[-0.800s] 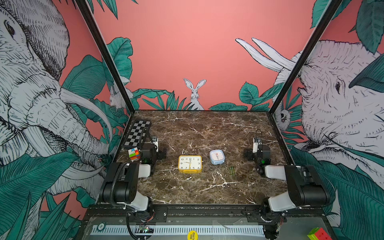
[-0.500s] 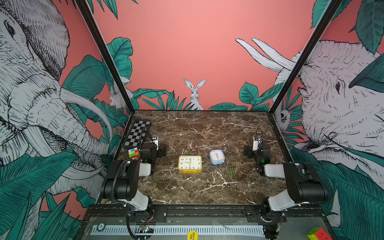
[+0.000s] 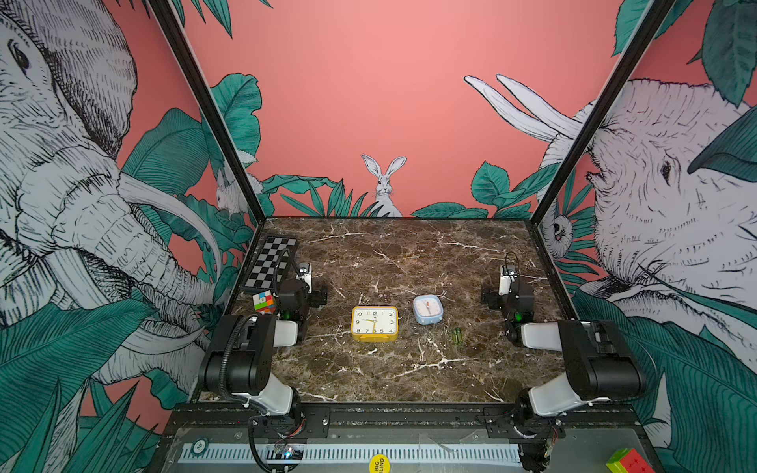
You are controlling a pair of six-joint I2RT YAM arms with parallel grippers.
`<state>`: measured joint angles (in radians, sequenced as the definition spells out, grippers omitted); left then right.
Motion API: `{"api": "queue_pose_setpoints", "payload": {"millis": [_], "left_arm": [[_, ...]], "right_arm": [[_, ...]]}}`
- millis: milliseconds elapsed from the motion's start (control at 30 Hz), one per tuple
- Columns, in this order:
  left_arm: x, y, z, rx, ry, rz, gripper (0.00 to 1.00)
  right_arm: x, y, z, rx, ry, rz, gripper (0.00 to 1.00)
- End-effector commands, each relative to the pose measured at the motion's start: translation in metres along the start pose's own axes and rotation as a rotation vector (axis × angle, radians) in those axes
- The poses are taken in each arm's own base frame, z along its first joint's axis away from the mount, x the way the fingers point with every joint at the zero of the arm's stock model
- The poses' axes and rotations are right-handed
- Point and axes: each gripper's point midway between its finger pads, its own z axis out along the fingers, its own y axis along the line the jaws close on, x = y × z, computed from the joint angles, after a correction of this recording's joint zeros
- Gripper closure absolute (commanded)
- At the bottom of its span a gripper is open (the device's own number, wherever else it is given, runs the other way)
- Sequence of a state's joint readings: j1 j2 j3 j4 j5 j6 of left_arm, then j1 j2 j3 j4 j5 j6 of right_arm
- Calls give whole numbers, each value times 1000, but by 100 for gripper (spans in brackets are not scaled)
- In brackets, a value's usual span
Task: Insert the battery into the alarm
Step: Adjust the alarm at the center of the board.
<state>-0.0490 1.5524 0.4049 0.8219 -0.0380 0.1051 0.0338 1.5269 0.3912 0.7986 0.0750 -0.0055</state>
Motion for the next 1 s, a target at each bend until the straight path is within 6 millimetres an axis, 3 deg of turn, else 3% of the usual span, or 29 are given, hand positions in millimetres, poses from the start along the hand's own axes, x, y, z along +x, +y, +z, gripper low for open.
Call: {"api": "queue_pose_setpoints", "payload": {"millis": [0, 333, 500, 633, 700, 733, 867, 967], "left_arm": [[-15, 3, 2, -9, -46, 10, 1], [-15, 3, 2, -10, -47, 11, 1], [-24, 10, -2, -42, -38, 6, 1], [-44, 18, -14, -55, 81, -53, 1], [-57, 13, -21, -16, 115, -143, 1], [-63, -1, -23, 68, 125, -174, 2], [-69, -38, -27, 227, 184, -345, 4], [-58, -55, -27, 285, 261, -481, 6]], "right_arm": [[-15, -6, 3, 26, -48, 1, 1], [-16, -6, 1, 25, -53, 0, 1], [-37, 32, -14, -123, -71, -143, 1], [-59, 105, -38, -312, -57, -424, 1], [-63, 159, -57, -508, -84, -533, 1], [-62, 189, -70, -611, -97, -595, 1], [-33, 280, -122, -919, -153, -899, 1], [-11, 317, -152, -1055, -231, -1047, 1]]}}
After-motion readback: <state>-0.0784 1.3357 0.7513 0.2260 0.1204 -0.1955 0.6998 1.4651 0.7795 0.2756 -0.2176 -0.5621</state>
